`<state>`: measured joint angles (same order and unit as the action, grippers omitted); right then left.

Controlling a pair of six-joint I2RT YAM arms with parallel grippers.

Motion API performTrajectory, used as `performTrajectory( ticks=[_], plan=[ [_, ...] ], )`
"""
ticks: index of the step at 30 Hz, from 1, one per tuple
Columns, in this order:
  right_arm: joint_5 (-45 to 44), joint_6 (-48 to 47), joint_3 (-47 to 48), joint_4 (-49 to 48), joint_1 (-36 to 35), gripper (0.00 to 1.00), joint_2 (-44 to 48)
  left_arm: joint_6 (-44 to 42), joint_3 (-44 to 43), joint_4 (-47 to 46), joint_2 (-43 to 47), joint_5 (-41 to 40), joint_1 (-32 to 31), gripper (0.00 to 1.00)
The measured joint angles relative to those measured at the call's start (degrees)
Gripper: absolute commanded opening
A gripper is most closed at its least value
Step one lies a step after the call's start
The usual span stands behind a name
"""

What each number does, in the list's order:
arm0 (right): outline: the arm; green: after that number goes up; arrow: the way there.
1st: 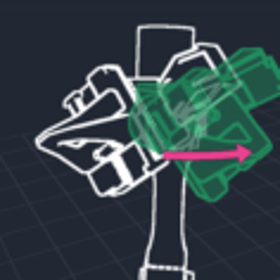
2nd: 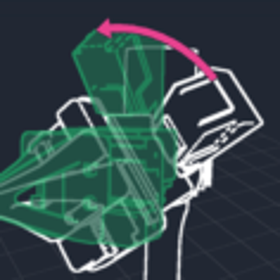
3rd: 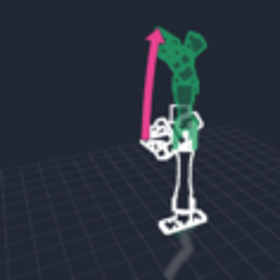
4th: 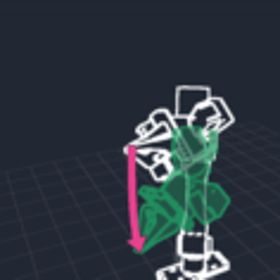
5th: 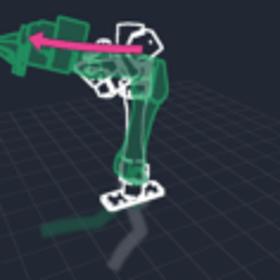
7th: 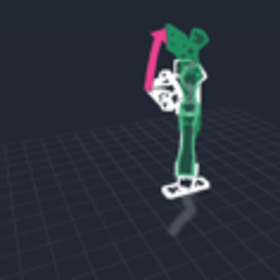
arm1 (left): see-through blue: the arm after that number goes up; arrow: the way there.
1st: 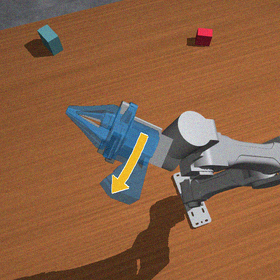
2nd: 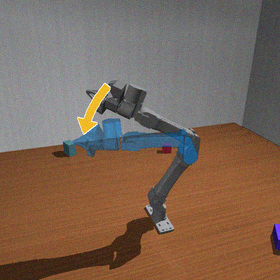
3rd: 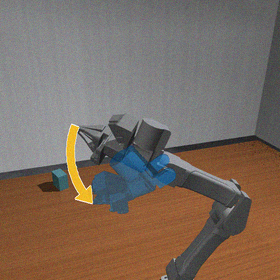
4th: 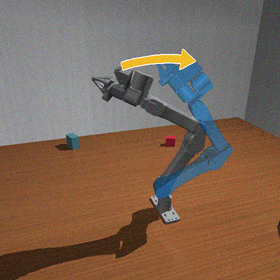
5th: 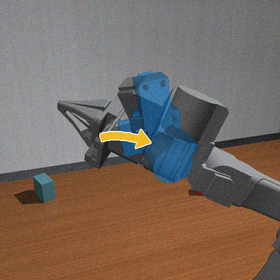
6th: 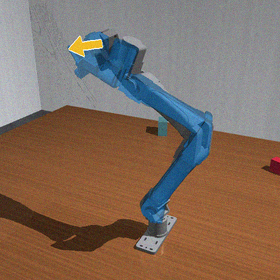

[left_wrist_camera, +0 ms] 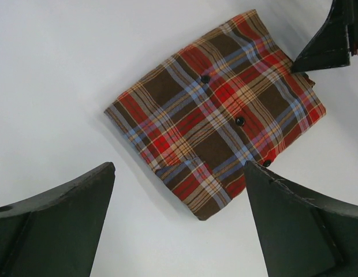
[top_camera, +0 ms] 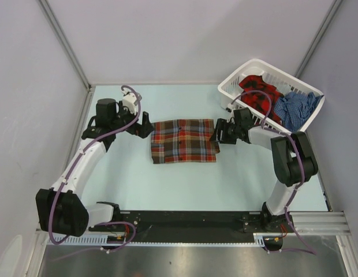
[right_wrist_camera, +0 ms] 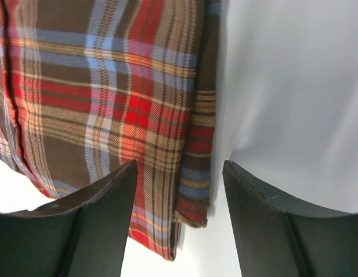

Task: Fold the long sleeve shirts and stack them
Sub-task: Fold the shirt

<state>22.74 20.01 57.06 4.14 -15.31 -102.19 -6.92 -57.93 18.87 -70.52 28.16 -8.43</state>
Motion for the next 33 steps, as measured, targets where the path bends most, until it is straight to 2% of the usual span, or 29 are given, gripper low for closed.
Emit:
performTrajectory(
  ticks=[2, 6, 10, 14, 20, 24, 29, 30, 32, 33],
  plan=[
    [-1.0, -2.2, -0.4, 0.9, -0.5, 0.68, 1.9, 0.5, 0.6, -0.1, -0.1, 0.3, 0.7, 0.99],
    [-5.0, -10.3, -0.9, 6.3, -4.5, 0.65, 11.5, 2.8, 3.7, -0.7, 0.0, 1.7, 5.4, 0.99],
    [-6.9, -21.3, 7.9, 11.0, -13.7, 0.56, 14.4, 6.6, 6.3, -0.8, 0.0, 3.6, 11.8, 0.98],
    [-8.0, -28.5, 17.1, 12.3, -25.9, 0.57, 8.3, 9.5, 7.0, -0.5, -0.3, 4.1, 16.5, 0.99],
    [-9.3, -33.1, 26.4, 14.1, -39.1, 0.50, -8.1, 10.0, 6.6, 3.3, -3.2, 7.0, 24.2, 0.99],
    [-11.0, -33.2, 30.6, 15.0, -41.7, 0.49, -15.7, 9.4, 6.6, 6.2, -4.6, 9.4, 28.3, 0.99],
    [-14.4, -32.9, 34.9, 14.5, -42.3, 0.47, -21.4, 7.0, 6.6, 8.3, -4.2, 11.1, 29.6, 0.99],
    [-15.1, -32.7, 35.3, 14.4, -42.3, 0.37, -22.1, 6.5, 6.6, 8.7, -4.0, 11.2, 29.6, 1.00],
    [-16.2, -32.9, 36.2, 14.3, -42.3, 0.24, -23.3, 5.5, 6.6, 9.2, -3.3, 11.3, 29.7, 0.99],
    [-16.9, -32.8, 36.9, 14.4, -42.3, 0.10, -23.8, 5.2, 6.6, 9.3, -2.9, 11.4, 29.8, 0.99]
  ],
)
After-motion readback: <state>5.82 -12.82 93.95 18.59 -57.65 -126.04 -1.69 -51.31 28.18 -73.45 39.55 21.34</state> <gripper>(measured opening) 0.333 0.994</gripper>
